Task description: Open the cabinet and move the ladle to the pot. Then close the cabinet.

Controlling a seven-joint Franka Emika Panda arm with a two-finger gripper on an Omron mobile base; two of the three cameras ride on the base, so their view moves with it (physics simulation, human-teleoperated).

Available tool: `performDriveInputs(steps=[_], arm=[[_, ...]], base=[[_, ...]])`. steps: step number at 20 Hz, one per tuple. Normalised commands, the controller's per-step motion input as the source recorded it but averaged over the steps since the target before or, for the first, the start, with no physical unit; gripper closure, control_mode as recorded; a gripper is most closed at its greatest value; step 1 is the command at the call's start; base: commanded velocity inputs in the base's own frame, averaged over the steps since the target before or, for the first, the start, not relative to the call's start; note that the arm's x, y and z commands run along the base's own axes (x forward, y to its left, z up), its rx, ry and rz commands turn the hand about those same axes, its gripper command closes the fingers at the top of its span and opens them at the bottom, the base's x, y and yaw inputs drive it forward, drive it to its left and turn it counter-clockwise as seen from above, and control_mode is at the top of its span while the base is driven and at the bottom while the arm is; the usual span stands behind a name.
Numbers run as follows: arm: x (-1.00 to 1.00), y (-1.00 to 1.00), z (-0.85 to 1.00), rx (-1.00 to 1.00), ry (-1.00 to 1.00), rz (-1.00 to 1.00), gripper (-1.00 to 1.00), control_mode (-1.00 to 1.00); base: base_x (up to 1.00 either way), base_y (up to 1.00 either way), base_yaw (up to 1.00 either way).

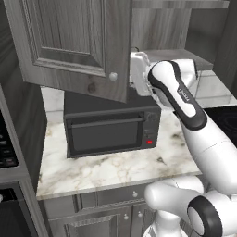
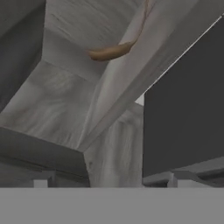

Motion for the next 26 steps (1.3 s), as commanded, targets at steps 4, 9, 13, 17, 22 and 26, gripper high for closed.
performDriveInputs(steps=[4, 9, 13, 17, 22, 26], arm=[[0.00, 0.59, 0.20, 0.00, 0.08, 0.11, -1.00, -1.00], [-0.05, 0.39, 0.29, 0.00, 0.04, 0.10, -1.00, -1.00], [-0.30, 0.16, 0.22, 0.00, 0.00, 0.14, -1.00, -1.00], [-0.53, 0.13, 0.09, 0.00, 0.00, 0.19, -1.00, -1.00], [-0.64, 0.27, 0.00, 0.00, 0.00, 0.21, -1.00, -1.00], [-0.37, 0.36, 0.00, 0.00, 0.00, 0.14, -1.00, -1.00]], base=[[0.00, 0.00, 0.00], [0.00, 0.00, 0.00], [0.00, 0.00, 0.00], [0.00, 0.00, 0.00], [0.00, 0.00, 0.00], [0.00, 0.00, 0.00]])
